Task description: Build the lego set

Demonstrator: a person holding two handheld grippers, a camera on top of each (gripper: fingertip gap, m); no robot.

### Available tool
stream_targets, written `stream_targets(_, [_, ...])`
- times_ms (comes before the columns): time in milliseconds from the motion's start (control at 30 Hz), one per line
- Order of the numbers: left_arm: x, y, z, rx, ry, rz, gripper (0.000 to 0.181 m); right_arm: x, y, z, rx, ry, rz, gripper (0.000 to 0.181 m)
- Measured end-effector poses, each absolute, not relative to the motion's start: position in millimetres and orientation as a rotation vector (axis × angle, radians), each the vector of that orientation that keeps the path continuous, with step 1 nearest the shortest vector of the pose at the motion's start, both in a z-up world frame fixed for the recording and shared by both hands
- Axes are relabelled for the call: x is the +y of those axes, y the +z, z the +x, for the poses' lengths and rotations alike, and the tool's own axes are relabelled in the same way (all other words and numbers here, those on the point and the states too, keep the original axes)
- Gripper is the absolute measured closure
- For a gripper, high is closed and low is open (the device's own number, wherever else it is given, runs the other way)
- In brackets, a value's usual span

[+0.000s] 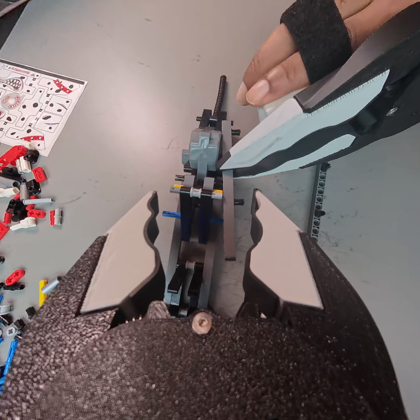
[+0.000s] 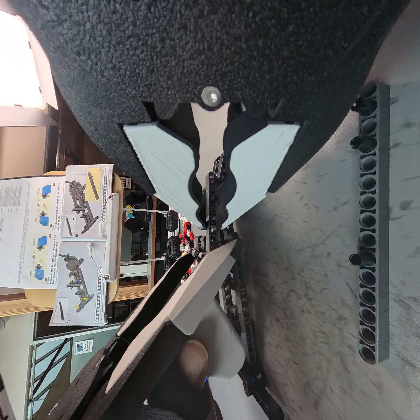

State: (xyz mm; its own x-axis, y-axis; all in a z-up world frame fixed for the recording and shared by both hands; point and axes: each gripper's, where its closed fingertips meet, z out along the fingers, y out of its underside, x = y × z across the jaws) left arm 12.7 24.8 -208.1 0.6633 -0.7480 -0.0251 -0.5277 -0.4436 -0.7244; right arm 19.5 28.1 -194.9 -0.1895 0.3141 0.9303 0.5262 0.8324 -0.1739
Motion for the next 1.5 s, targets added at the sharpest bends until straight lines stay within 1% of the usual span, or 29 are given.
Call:
stream_targets(100, [25.9,-209.1,13.8,0.97,-0.409,-2.158,0.114,28.4,-194.8,19.4,-1.791,-0.223,-0.648,0.172])
stream_targets(333, [27.6,-210.6,10.3,0.967,-0.392,-2.151,0.125,27.3,-193.2,20.2,-1.786,-0.226,-0.648,0.172])
stream_targets(500, [28.8,-210.4,9.2,0.954,-0.401,-2.151,0.126,26.6,-193.0,19.3,-1.812,-0.187,-0.632,0.172])
stream_targets(733, [27.2,-210.3,11.3,0.98,-0.416,-2.126,0.121,24.9,-193.9,19.1,-1.86,-0.114,-0.609,0.172])
stream_targets(1100, [25.8,-208.5,14.3,0.988,-0.499,-2.177,0.119,23.3,-194.1,18.5,-1.86,-0.129,-0.617,0.173])
stream_targets(1133, [26.0,-208.4,14.6,0.984,-0.503,-2.182,0.121,23.9,-193.6,18.9,-1.858,-0.126,-0.625,0.173])
stream_targets(1167, [25.7,-208.3,15.0,0.979,-0.512,-2.187,0.128,24.9,-192.8,19.0,-1.85,-0.132,-0.631,0.173])
stream_targets(1233, [26.7,-208.7,14.2,0.965,-0.513,-2.192,0.133,25.9,-191.7,20.2,-1.839,-0.151,-0.628,0.174])
stream_targets(1500, [26.8,-209.8,13.0,0.992,-0.486,-2.199,0.133,26.1,-192.8,18.8,-1.815,-0.133,-0.588,0.173])
